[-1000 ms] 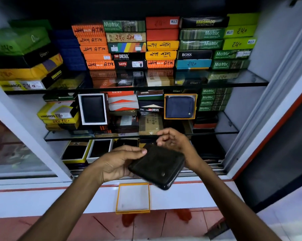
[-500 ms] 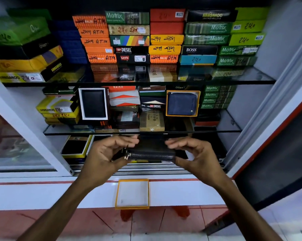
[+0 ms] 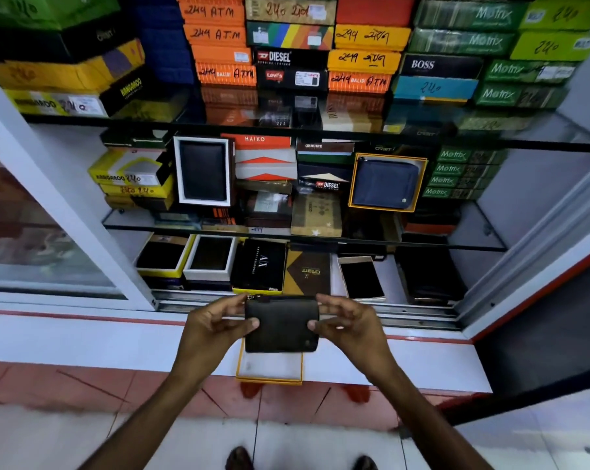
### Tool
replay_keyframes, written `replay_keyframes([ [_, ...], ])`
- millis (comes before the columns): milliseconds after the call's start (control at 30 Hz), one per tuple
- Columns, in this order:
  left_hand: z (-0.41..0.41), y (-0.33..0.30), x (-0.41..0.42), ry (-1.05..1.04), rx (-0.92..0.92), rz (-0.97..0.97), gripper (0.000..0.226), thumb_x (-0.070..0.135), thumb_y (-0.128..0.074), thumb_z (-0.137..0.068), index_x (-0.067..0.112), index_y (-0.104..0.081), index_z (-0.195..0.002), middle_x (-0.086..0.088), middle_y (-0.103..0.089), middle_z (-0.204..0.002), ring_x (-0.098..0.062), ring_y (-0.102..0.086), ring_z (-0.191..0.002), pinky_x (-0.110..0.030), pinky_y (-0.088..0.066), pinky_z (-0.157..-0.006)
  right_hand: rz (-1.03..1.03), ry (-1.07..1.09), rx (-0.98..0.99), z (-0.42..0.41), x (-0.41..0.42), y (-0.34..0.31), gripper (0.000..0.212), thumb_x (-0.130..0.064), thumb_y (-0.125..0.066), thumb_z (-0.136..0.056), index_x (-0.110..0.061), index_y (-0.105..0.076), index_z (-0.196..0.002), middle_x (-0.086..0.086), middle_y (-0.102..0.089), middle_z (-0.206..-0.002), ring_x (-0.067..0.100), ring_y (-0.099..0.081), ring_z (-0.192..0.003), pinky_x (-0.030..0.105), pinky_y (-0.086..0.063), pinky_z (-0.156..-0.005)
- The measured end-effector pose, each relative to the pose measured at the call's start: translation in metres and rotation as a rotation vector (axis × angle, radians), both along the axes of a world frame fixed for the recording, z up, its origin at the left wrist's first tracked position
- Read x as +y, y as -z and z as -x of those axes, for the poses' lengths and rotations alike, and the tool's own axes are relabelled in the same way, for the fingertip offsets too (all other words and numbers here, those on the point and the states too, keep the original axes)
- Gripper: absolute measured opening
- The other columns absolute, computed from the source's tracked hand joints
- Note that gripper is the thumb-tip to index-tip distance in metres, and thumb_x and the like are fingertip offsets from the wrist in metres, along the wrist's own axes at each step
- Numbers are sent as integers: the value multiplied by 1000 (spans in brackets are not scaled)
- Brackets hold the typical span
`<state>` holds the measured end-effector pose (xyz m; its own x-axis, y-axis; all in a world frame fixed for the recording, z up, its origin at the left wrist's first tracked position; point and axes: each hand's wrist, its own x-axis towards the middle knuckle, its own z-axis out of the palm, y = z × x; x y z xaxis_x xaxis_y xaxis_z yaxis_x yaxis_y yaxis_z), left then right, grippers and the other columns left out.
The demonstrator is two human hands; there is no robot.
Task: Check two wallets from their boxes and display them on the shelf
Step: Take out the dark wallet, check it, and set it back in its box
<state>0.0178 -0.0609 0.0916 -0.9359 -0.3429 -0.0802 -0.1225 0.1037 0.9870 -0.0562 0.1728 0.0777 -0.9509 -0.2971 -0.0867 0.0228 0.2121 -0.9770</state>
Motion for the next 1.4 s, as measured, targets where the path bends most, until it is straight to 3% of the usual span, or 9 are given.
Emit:
replay_keyframes([
  [67, 1, 30, -6, -90, -131, -13, 34, 2, -83, -69, 21, -76, -96, -4, -80, -93, -18, -76, -89, -34, -63, -74, -33, 70, -97, 1, -13, 30, 27, -15, -88, -66, -21, -80, -92, 4, -80, -92, 23, -77, -83, 45, -63, -79],
  [167, 0, 62, -11, -158, -261, 68, 22, 19, -88, -63, 31, -79, -81, -6, -80, -90, -26, -75, -89, -50, -60, -83, -119, 109, -182, 0, -27, 64, 16, -13, -84, -72, -14, -81, -88, 8, -80, -90, 26, -77, -84, 39, -64, -75],
  [333, 10, 92, -5, -123, -349, 336, 22, 21, -81, -74, 15, -80, -96, -3, -80, -94, -15, -72, -89, -25, -49, -83, -303, 98, -187, -2, -42, 91, 18, -19, -82, -76, -14, -81, -94, 0, -80, -92, 6, -73, -76, 19, -58, -78],
  [500, 16, 110, 1, -137, -487, 380, 39, 28, -77, -77, 5, -71, -108, -10, -74, -106, -28, -66, -105, -32, -46, -92, -326, 186, -371, 1, -46, 112, 40, -28, -86, -68, -20, -72, -104, 1, -74, -105, 24, -72, -94, 43, -59, -89],
  [600, 17, 107, 4, -77, -547, 374, 31, 28, -71, -82, 3, -73, -101, -12, -75, -104, -29, -67, -103, -34, -48, -89, -245, 192, -499, 0, -46, 114, 26, -22, -83, -73, -20, -69, -94, 9, -76, -102, 28, -74, -90, 48, -62, -83],
  [800, 9, 51, 4, -176, -381, 268, 24, 20, -73, -81, 14, -75, -104, -1, -76, -104, -18, -68, -98, -26, -48, -83, -76, 197, -395, -2, -30, 61, 20, -17, -77, -80, -9, -75, -99, 15, -76, -100, 30, -74, -92, 33, -61, -64],
  [1067, 45, -72, 8, -160, 0, 129, 26, 8, -73, -81, 27, -73, -99, 10, -77, -89, -2, -71, -79, -23, -55, -78, 132, 211, -101, 35, -22, -72, 23, -15, -73, -85, -12, -73, -107, 8, -77, -99, 16, -71, -82, 30, -58, -68],
  [1200, 101, -107, 8, -170, 101, 165, 30, 20, -75, -78, 22, -72, -108, 9, -77, -90, -7, -72, -81, -27, -57, -78, 139, 251, 22, 86, -33, -112, 32, -18, -75, -83, -13, -69, -115, 3, -76, -104, 13, -71, -93, 35, -57, -88],
  [1400, 175, -100, 3, -168, 49, 194, 55, 40, -74, -63, 22, -68, -115, 4, -78, -98, -16, -73, -90, -42, -59, -89, 85, 245, 83, 145, -52, -122, 40, -14, -70, -87, -9, -62, -125, -14, -66, -88, -1, -64, -75, 18, -51, -66],
])
